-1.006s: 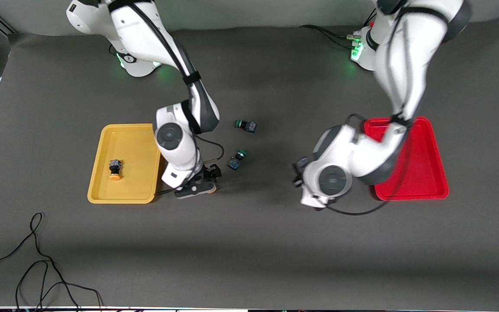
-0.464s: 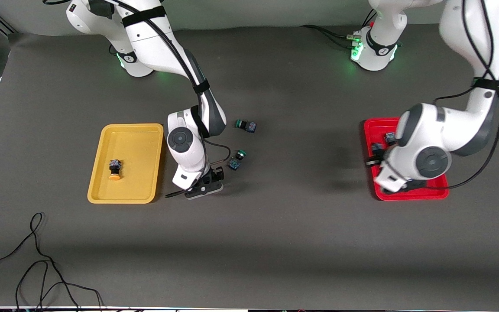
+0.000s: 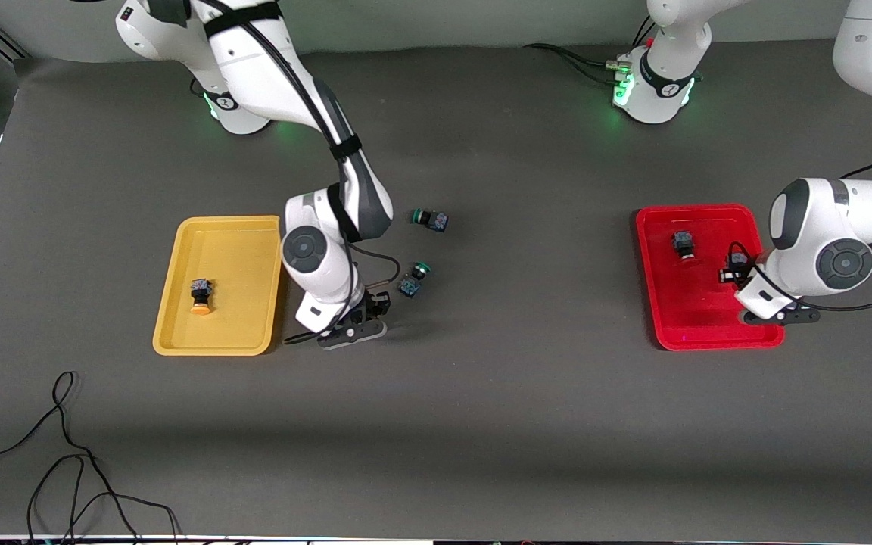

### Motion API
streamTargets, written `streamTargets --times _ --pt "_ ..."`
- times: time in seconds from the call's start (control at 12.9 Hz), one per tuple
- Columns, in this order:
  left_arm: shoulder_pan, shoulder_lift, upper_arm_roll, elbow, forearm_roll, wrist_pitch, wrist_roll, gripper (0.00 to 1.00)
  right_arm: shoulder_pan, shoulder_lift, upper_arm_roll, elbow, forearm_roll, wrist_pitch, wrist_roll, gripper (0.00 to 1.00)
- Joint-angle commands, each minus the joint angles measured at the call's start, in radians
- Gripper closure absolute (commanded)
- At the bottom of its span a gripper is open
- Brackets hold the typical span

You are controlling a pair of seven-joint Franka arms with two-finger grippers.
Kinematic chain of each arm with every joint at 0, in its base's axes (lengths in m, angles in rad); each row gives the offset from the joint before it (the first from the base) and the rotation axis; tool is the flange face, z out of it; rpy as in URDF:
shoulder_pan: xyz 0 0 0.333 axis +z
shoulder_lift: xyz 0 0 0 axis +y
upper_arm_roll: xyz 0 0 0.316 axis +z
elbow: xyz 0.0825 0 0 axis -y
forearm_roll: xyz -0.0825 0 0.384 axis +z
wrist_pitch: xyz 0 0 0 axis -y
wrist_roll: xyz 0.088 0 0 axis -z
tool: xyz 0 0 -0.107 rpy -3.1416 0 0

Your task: Place red and yellow buttons in trays

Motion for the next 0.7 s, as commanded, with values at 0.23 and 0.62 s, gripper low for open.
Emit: streamTargets --times 0.23,0.62 --pt "0.008 -0.065 -0.026 0.022 0.014 -0.1 0.011 0.0 0.001 -0.154 -0.149 0.163 -0.009 -0.444 0.177 0.87" --pt "0.004 -0.279 -0.123 0.052 -0.115 -0.278 0.013 0.0 0.001 -0.343 -0.271 -0.044 -0.196 -0.495 0.104 0.88"
